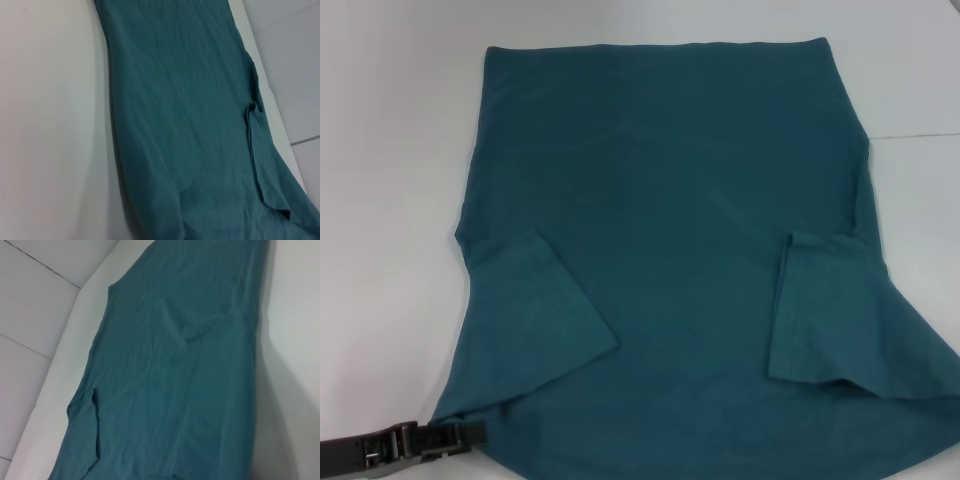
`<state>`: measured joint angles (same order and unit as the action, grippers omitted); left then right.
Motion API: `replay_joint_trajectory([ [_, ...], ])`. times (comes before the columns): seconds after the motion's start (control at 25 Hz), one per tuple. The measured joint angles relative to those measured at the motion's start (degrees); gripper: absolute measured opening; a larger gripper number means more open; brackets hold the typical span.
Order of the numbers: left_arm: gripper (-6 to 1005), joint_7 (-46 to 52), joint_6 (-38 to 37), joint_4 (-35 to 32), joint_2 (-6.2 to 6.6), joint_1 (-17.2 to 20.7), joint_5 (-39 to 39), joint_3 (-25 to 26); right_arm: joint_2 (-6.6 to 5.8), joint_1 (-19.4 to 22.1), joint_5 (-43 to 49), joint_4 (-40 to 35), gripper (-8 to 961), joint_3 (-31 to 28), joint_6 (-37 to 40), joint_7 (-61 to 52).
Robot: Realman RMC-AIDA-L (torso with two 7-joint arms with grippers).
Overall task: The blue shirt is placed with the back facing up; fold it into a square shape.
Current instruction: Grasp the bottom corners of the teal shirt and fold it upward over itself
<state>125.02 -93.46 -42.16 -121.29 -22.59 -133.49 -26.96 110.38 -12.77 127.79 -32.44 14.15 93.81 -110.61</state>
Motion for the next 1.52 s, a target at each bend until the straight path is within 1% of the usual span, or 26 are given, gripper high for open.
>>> replay_joint_trajectory([
  [0.12, 301, 0.4, 0.5, 0.1, -0.05, 0.0, -0.1, 0.0, 0.00, -0.2, -0.1, 0.0, 36, 0.0, 0.0, -0.1],
  [0.32, 487, 1.2, 1.1, 0.8, 0.09, -0.3, -0.7, 0.0, -0.06, -0.2, -0.3, -0.1, 37, 0.0, -0.1, -0.2],
  [0.56, 523, 2.3, 2.1, 2.1, 0.40, -1.5, -2.0, -0.3, -0.09, -0.3, -0.3, -0.1, 37, 0.0, -0.2, -0.3],
  [0.8, 522, 3.7, 3.5, 2.5, 0.52, -2.2, -3.7, -0.3, -0.18, -0.5, -0.3, -0.1, 37, 0.0, -0.3, -0.5],
  [1.24, 522, 4.9, 4.8, 2.1, 1.25, -3.4, -4.0, 0.1, -0.18, -0.9, -0.3, -0.1, 37, -0.7, -0.3, -0.6],
  [1.52, 513, 5.1, 4.8, 2.0, 1.41, -4.1, -4.0, -0.2, -0.18, -0.8, -0.3, -0.1, 37, -0.7, -0.3, -0.7],
])
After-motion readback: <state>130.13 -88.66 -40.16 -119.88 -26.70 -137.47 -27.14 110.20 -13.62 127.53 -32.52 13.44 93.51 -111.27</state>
